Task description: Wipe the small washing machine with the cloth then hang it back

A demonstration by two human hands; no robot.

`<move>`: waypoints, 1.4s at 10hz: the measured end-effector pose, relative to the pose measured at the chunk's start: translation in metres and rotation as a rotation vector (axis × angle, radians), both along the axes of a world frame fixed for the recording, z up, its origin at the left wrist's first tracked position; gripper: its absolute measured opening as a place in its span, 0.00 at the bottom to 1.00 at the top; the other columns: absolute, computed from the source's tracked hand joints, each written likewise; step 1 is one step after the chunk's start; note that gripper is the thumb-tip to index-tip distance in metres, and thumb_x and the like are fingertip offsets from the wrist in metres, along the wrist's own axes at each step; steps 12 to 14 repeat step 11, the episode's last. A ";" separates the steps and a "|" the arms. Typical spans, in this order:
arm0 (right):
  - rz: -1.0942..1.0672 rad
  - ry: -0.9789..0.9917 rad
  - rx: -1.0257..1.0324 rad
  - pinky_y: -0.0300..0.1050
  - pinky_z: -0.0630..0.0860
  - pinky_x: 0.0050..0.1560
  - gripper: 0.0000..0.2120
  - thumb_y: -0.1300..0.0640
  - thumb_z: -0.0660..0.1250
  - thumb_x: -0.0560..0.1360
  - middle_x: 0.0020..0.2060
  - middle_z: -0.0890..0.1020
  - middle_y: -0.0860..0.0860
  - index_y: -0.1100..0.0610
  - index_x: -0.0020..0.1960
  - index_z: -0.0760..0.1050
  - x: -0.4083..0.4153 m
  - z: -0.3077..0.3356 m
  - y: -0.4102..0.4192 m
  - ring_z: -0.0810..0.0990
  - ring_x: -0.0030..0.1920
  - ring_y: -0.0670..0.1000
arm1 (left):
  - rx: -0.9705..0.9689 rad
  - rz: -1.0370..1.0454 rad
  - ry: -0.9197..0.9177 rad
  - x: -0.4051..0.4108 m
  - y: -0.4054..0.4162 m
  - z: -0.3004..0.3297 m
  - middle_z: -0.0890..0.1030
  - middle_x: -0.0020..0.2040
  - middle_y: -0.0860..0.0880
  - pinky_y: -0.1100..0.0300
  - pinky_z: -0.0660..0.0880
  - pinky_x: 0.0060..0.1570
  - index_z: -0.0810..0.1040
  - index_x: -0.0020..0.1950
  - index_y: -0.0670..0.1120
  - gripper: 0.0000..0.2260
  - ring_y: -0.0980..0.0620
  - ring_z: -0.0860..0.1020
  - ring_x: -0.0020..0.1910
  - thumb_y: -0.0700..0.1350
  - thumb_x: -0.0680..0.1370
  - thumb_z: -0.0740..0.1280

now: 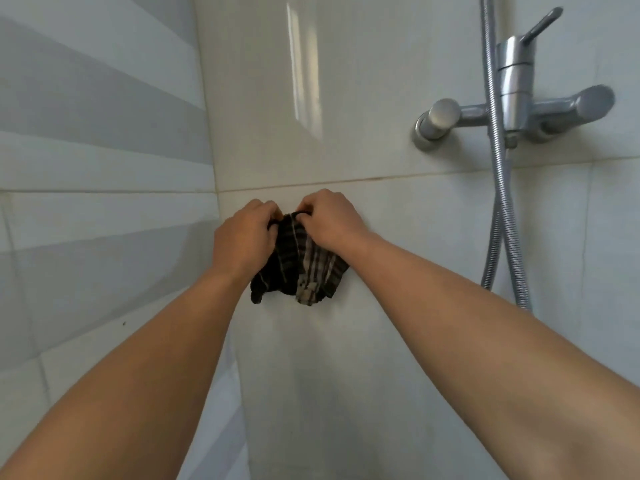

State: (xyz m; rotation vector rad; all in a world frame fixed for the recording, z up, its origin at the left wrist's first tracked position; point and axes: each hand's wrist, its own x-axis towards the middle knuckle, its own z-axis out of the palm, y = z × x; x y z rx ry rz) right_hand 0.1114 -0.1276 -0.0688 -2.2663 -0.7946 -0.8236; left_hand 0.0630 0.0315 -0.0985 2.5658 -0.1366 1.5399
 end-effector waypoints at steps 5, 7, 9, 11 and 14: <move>-0.188 -0.114 -0.155 0.52 0.71 0.48 0.11 0.55 0.60 0.79 0.50 0.78 0.52 0.52 0.58 0.78 -0.023 -0.056 0.013 0.77 0.52 0.57 | -0.676 -0.363 0.126 -0.004 -0.024 -0.041 0.84 0.56 0.53 0.54 0.79 0.57 0.82 0.63 0.51 0.18 0.55 0.81 0.53 0.41 0.78 0.60; -0.240 0.020 -0.210 0.59 0.69 0.59 0.19 0.53 0.60 0.77 0.59 0.74 0.54 0.49 0.67 0.71 -0.044 -0.057 0.008 0.73 0.60 0.58 | -0.815 -0.440 0.236 -0.032 -0.029 -0.038 0.82 0.54 0.57 0.60 0.78 0.53 0.79 0.64 0.53 0.15 0.61 0.80 0.52 0.43 0.80 0.62; -0.289 0.051 -0.234 0.60 0.70 0.60 0.21 0.52 0.60 0.77 0.61 0.73 0.55 0.50 0.70 0.68 -0.054 -0.066 0.001 0.72 0.60 0.58 | -0.701 -0.335 0.183 -0.039 -0.034 -0.050 0.79 0.64 0.52 0.62 0.72 0.56 0.76 0.70 0.50 0.20 0.56 0.77 0.59 0.45 0.78 0.61; -0.227 0.073 -0.128 0.59 0.71 0.59 0.24 0.52 0.60 0.77 0.64 0.71 0.55 0.51 0.73 0.64 -0.068 -0.075 -0.005 0.70 0.62 0.59 | -0.707 -0.364 0.144 -0.046 -0.037 -0.053 0.77 0.66 0.51 0.59 0.74 0.59 0.74 0.72 0.51 0.19 0.56 0.76 0.60 0.46 0.80 0.62; -0.227 0.073 -0.128 0.59 0.71 0.59 0.24 0.52 0.60 0.77 0.64 0.71 0.55 0.51 0.73 0.64 -0.068 -0.075 -0.005 0.70 0.62 0.59 | -0.707 -0.364 0.144 -0.046 -0.037 -0.053 0.77 0.66 0.51 0.59 0.74 0.59 0.74 0.72 0.51 0.19 0.56 0.76 0.60 0.46 0.80 0.62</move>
